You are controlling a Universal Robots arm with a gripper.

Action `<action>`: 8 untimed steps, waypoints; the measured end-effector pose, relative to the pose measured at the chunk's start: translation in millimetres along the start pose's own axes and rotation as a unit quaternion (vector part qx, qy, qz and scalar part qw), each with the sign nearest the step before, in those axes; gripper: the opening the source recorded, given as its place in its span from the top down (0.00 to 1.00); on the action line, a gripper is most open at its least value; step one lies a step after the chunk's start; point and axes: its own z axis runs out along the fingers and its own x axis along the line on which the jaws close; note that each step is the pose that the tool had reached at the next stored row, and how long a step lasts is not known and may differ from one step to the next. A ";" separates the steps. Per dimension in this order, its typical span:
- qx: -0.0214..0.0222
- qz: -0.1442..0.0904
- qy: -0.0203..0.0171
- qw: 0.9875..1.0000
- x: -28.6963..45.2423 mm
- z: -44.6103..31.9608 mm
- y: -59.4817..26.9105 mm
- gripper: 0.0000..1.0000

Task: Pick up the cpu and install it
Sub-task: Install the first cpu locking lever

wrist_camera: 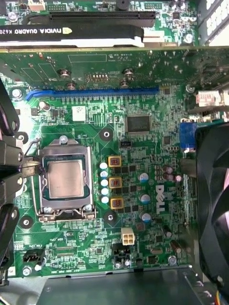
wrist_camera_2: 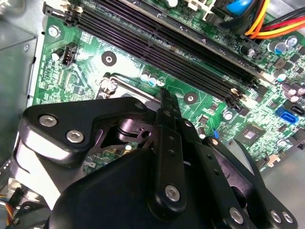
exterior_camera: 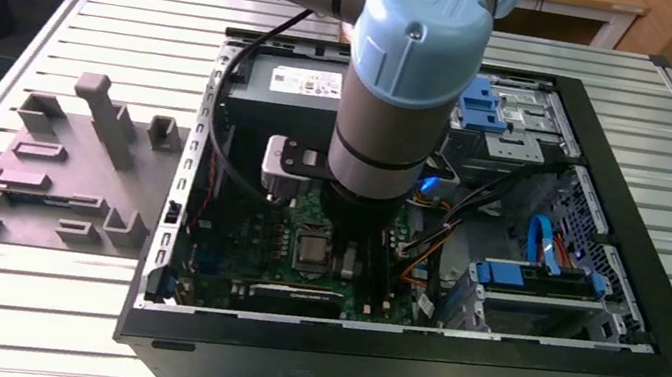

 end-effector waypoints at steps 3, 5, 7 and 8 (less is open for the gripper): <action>0.000 -0.008 0.000 1.000 0.8 0.7 -0.1 0.89; 0.000 -0.008 0.001 1.000 0.8 0.9 0.0 0.89; 0.000 -0.009 0.001 1.000 0.8 1.1 0.0 0.89; 0.000 -0.009 0.000 1.000 0.8 1.2 -0.1 0.89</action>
